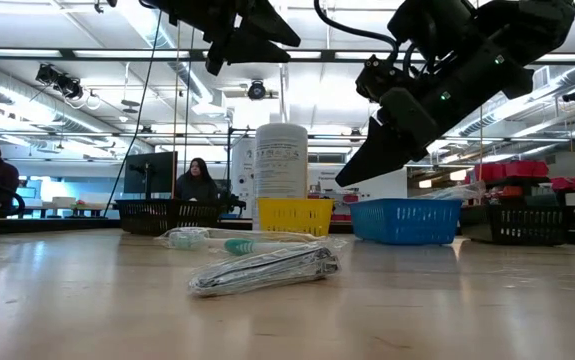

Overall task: Pick & Place Travel size toiletries
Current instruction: Put the green toothbrush into the blue bin

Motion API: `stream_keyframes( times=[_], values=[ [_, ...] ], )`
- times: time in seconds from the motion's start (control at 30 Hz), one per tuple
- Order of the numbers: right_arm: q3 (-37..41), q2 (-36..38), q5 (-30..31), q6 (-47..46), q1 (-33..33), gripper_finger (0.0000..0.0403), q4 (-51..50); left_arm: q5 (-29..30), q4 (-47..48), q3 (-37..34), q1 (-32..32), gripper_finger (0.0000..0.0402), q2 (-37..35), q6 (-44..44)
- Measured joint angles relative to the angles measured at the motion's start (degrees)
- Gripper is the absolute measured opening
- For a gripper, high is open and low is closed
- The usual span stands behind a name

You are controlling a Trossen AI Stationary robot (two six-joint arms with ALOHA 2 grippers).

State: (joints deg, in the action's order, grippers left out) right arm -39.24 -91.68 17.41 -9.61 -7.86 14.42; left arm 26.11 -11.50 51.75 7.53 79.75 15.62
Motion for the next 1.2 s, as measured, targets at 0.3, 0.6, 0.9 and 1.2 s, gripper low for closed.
stream_keyframes(
  times=[0.3, 0.6, 0.9, 1.2],
  values=[
    [0.0, 0.0, 0.0, 0.0, 0.0, 0.0085, 0.0, 0.0, 0.0, 0.0, 0.0, 0.0169, 0.0, -1.6],
    [0.0, 0.0, 0.0, 3.4, 0.0, 0.0085, 0.0, 0.0, 0.0, 0.0, 0.0, 0.0169, 0.0, -1.1],
    [0.0, 0.0, 0.0, 3.4, 0.0, 0.0085, 0.0, 0.0, 0.0, 0.0, -0.2, 0.0169, 0.0, -1.6],
    [0.0, 0.0, -3.4, 3.4, 0.0, 0.0085, 1.5, -4.8, 6.1, 0.0, 1.7, 0.0169, -1.1, -4.4]
  ],
)
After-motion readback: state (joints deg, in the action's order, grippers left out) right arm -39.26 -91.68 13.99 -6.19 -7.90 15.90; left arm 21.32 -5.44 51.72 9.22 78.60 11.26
